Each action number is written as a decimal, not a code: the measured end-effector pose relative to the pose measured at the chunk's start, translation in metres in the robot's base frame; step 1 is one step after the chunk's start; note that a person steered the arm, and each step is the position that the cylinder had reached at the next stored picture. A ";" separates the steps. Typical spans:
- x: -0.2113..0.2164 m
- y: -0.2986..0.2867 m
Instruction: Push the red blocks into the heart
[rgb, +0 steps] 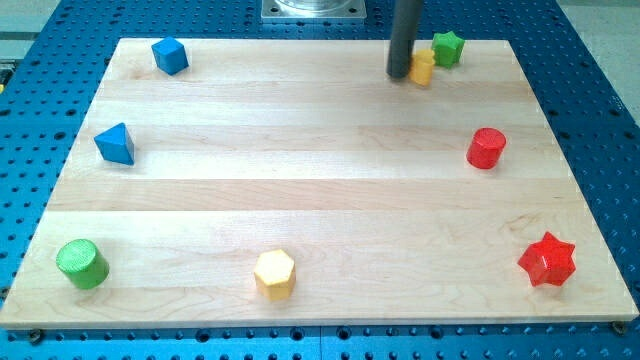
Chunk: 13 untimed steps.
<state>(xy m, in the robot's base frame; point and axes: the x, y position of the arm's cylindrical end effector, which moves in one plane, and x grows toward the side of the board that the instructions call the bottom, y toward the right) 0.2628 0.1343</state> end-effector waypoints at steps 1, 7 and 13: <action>0.026 0.003; 0.232 0.074; 0.272 0.105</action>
<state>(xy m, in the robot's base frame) 0.5349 0.2396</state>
